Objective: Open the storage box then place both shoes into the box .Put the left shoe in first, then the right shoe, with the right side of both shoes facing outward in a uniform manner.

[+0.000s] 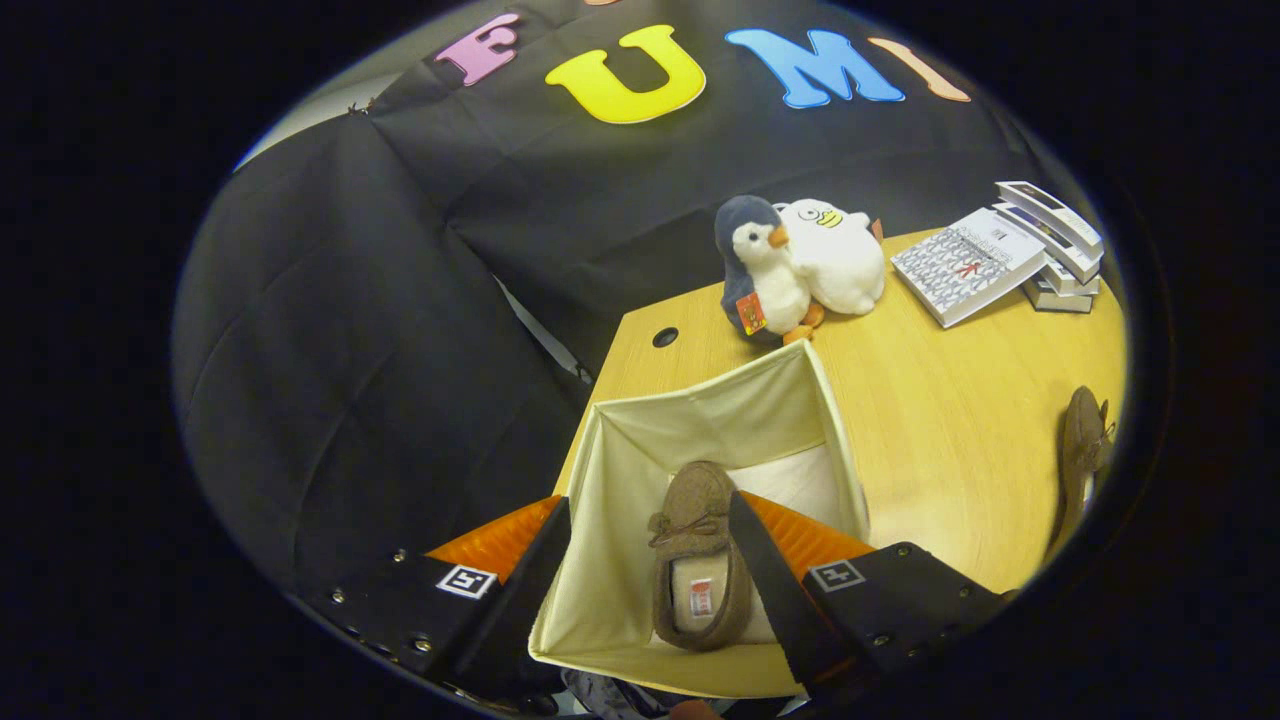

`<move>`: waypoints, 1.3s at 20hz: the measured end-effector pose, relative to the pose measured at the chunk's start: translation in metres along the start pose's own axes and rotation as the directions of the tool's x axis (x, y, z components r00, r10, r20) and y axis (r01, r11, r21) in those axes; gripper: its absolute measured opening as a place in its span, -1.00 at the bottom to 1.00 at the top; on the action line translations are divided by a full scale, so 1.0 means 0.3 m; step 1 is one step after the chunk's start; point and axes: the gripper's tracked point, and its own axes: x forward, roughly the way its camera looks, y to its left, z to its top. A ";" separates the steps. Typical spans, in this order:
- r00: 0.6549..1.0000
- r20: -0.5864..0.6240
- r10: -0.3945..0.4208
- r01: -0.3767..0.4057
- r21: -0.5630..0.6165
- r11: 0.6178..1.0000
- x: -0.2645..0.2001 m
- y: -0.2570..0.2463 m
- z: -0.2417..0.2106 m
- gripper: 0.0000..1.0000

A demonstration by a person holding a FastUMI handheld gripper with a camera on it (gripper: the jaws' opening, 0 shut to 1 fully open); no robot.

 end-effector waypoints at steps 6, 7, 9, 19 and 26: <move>0.992 0.117 -0.040 0.045 -0.038 0.998 -0.199 -0.209 0.151 0.95; 0.990 0.132 -0.055 0.061 -0.042 0.997 -0.229 -0.252 0.168 0.95; 0.985 0.154 -0.083 0.092 -0.055 0.994 -0.236 -0.367 0.202 0.95; 0.950 0.156 -0.272 0.290 -0.106 0.951 -0.501 -0.864 0.179 0.95; 0.916 0.038 -0.400 0.402 -0.128 0.907 -0.532 -1.235 0.019 0.95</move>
